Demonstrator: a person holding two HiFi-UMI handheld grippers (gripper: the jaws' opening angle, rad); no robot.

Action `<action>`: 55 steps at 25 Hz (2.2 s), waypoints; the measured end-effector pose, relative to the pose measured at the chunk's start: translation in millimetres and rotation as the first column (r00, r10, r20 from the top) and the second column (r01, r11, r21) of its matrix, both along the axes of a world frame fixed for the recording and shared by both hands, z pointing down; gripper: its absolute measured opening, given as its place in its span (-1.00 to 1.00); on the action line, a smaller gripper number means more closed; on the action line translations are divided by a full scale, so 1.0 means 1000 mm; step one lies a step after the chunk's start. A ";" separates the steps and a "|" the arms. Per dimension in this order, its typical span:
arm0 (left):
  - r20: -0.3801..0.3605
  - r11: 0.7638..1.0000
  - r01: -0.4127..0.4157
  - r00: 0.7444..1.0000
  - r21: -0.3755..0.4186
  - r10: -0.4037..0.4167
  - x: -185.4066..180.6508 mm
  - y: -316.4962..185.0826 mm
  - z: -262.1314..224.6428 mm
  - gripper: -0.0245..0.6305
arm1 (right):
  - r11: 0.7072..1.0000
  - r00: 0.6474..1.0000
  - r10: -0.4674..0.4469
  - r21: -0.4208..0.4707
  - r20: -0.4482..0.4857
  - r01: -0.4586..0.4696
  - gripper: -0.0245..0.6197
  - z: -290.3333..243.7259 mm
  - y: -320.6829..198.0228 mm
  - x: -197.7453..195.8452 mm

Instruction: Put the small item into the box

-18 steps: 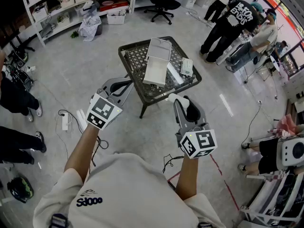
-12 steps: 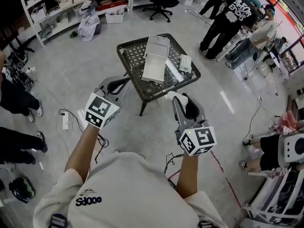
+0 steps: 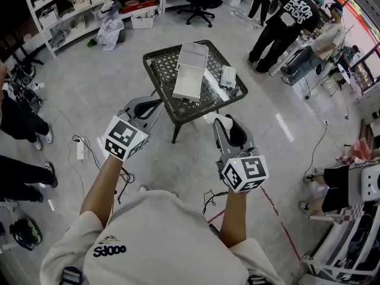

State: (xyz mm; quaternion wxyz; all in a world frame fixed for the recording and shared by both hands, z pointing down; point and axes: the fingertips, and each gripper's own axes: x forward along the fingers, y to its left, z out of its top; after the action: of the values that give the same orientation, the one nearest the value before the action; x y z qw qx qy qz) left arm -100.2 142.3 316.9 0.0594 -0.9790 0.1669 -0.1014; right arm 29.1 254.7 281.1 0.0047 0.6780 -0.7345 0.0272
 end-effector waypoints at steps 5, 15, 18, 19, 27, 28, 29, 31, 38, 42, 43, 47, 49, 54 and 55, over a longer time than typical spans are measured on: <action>-0.018 0.998 -0.035 0.999 -0.046 0.034 0.016 0.015 0.001 -0.91 | 1.000 1.000 0.002 -0.006 0.008 -0.002 -0.47 0.003 0.009 0.017; -0.039 0.992 -0.052 0.998 -0.112 0.047 0.035 0.038 0.018 -0.91 | 0.999 1.000 0.000 -0.045 0.023 0.001 -0.47 0.025 0.028 0.040; -0.008 0.997 -0.026 1.000 -0.078 0.025 0.039 0.033 0.021 -0.91 | 0.999 1.000 0.002 -0.040 0.024 -0.001 -0.47 0.024 0.026 0.044; 0.004 0.997 -0.019 1.000 -0.068 0.019 0.040 0.031 0.022 -0.91 | 0.999 1.000 0.000 -0.039 0.025 0.000 -0.47 0.024 0.025 0.045; 0.016 0.998 -0.019 1.000 -0.057 0.020 0.054 -0.002 0.032 -0.91 | 0.999 1.000 0.013 -0.046 0.025 -0.012 -0.47 0.027 -0.003 0.052; 0.011 0.998 -0.021 1.000 -0.060 0.022 0.057 -0.009 0.033 -0.91 | 0.999 1.000 0.017 -0.050 0.025 -0.016 -0.47 0.029 -0.008 0.054; 0.006 0.998 -0.023 1.000 -0.065 0.023 0.061 -0.016 0.034 -0.91 | 0.998 1.000 0.020 -0.055 0.024 -0.019 -0.47 0.030 -0.014 0.057; -0.001 0.997 -0.026 1.000 -0.073 0.026 0.071 -0.035 0.037 -0.91 | 0.998 0.999 0.025 -0.062 0.022 -0.023 -0.47 0.032 -0.030 0.065; 0.035 0.997 -0.035 0.999 -0.075 0.037 0.096 -0.105 0.046 -0.91 | 0.997 0.999 0.036 -0.075 0.029 -0.034 -0.47 0.038 -0.100 0.088; 0.049 0.995 -0.044 0.998 -0.086 0.048 0.108 -0.138 0.051 -0.91 | 0.995 0.999 0.038 -0.091 0.037 -0.034 -0.47 0.040 -0.134 0.098; 0.050 0.995 -0.044 0.998 -0.088 0.048 0.111 -0.146 0.052 -0.91 | 0.995 0.998 0.039 -0.094 0.039 -0.035 -0.47 0.041 -0.142 0.100; 0.054 0.994 -0.057 0.997 -0.096 0.063 0.122 -0.172 0.055 -0.91 | 0.994 0.998 0.050 -0.104 0.041 -0.045 -0.47 0.042 -0.168 0.110; 0.055 0.992 -0.064 0.996 -0.105 0.070 0.126 -0.184 0.055 -0.91 | 0.993 0.998 0.055 -0.111 0.043 -0.050 -0.47 0.040 -0.181 0.113; 0.056 0.991 -0.073 0.995 -0.114 0.079 0.135 -0.212 0.057 -0.91 | 0.990 0.997 0.059 -0.132 0.048 -0.052 -0.47 0.045 -0.208 0.118; 0.057 0.990 -0.076 0.995 -0.116 0.083 0.137 -0.217 0.059 -0.91 | 0.989 0.997 0.062 -0.138 0.049 -0.055 -0.47 0.046 -0.213 0.120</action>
State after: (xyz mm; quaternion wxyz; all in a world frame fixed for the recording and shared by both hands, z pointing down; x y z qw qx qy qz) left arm 37.2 -74.5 375.6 0.0127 -0.9830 0.1199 -0.1383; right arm 149.0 41.6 327.4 0.0307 0.6965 -0.7105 0.0957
